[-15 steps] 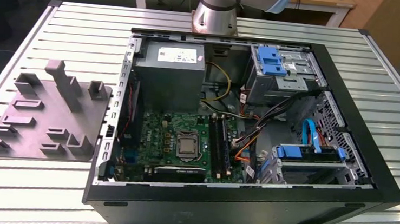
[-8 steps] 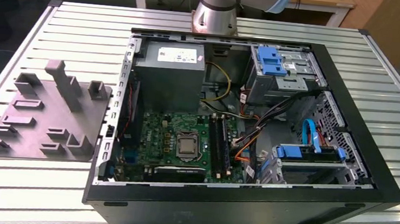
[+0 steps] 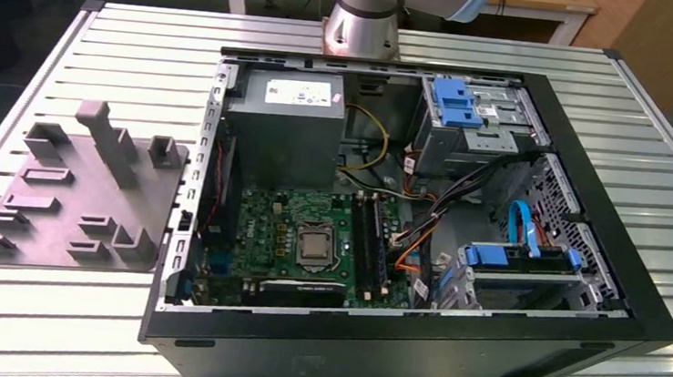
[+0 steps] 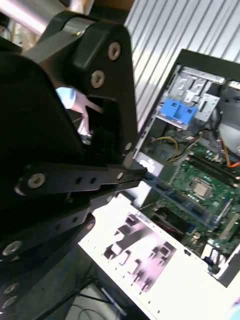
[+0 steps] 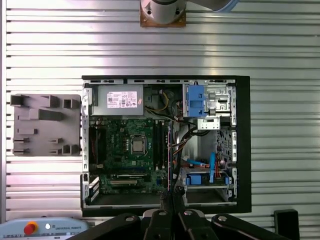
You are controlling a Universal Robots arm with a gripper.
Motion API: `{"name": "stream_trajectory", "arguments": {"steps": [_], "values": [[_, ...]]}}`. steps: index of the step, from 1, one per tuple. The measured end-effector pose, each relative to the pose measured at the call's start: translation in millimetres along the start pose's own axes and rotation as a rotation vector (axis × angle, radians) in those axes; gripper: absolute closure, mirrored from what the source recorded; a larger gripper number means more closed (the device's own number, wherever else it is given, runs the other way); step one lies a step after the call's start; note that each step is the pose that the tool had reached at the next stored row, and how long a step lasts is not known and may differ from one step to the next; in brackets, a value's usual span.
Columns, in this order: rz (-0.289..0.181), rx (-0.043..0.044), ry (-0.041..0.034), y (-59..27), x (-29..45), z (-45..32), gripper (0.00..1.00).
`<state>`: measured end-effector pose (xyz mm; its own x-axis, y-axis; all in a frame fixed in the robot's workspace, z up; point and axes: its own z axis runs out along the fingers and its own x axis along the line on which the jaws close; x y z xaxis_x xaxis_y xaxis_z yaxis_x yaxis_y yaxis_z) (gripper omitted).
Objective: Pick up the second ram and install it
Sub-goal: 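Insert the second ram into the second slot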
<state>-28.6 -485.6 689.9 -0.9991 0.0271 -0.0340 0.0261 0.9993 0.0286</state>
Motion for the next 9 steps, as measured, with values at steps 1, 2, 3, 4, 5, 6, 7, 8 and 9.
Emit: {"name": "stream_trajectory", "arguments": {"steps": [1, 2, 3, 4, 5, 6, 7, 8, 9], "values": [[0.000, 0.0001, 0.0001, 0.0, 0.0, 0.0, 0.89], [0.000, 0.0005, 0.0001, 0.1, 0.0, 0.8, 0.89], [0.000, 0.0002, 0.0001, 0.1, 0.0, 2.7, 0.89], [0.000, 0.0001, 0.0000, -0.1, 0.2, 5.2, 0.89], [0.000, 0.0000, 0.0000, -0.2, 0.2, 7.0, 0.89], [0.000, 0.0000, 0.0000, -0.2, 0.3, 9.0, 0.89], [0.000, 0.0001, 0.0000, -0.2, 0.3, 10.1, 0.89], [0.000, 0.0000, 0.0000, -0.3, 0.4, 11.0, 0.89], [0.000, 0.0001, 0.0000, -0.3, 0.4, 11.4, 0.89]]}}
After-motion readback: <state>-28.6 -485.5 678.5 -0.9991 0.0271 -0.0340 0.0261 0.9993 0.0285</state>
